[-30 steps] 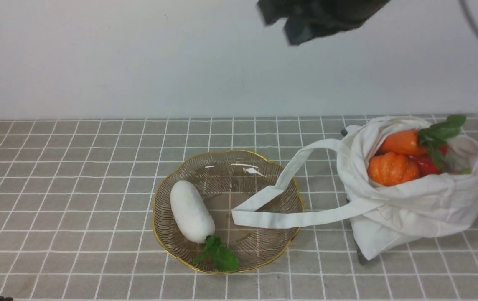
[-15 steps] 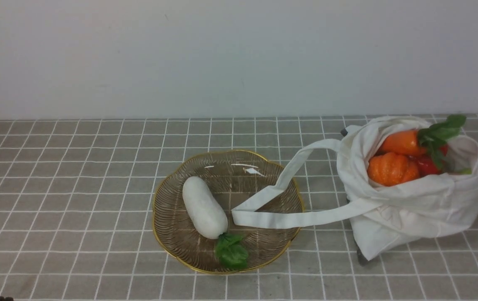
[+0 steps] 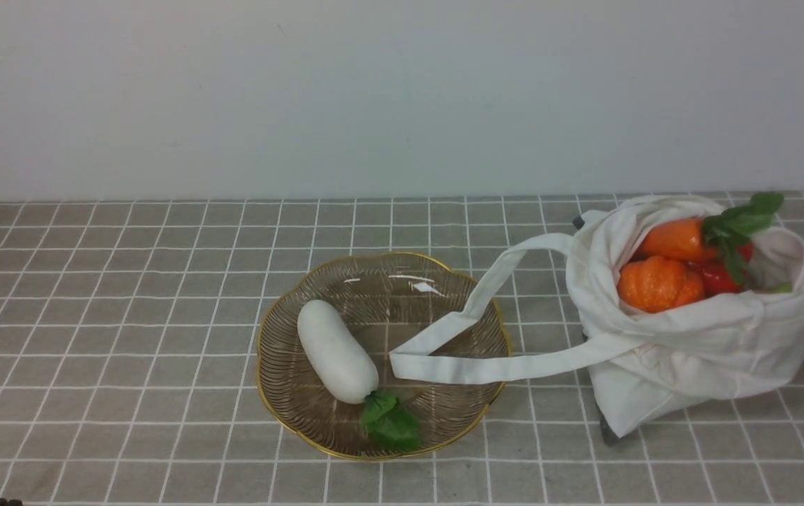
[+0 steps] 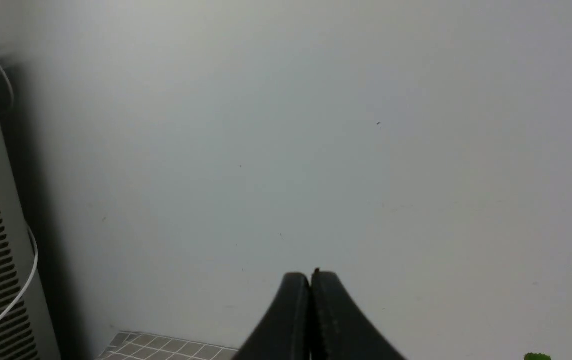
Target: Take vegetables from bag on grey coffee tablecloth place on plate.
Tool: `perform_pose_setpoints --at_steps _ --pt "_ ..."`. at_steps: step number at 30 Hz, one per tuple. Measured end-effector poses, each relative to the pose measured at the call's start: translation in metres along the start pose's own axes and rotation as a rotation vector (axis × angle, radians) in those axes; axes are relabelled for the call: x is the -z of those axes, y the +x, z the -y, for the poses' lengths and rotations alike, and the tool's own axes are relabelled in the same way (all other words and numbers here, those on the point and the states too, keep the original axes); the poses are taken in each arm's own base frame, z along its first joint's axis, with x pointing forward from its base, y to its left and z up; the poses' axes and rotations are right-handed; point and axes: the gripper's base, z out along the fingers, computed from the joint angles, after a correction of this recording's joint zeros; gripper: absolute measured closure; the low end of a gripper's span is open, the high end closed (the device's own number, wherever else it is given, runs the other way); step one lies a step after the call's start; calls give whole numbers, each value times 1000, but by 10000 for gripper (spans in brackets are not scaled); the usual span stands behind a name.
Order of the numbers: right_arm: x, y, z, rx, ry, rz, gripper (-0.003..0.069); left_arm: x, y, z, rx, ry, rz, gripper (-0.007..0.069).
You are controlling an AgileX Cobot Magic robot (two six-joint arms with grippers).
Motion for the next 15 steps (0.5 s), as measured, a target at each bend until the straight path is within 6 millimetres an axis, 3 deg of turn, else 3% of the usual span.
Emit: perform_pose_setpoints --at_steps 10,15 --pt "0 0 -2 -34 -22 7 673 0 0 0 0 0 0 629" --pt "-4 12 -9 -6 -102 -9 673 0 0 0 0 0 0 629"
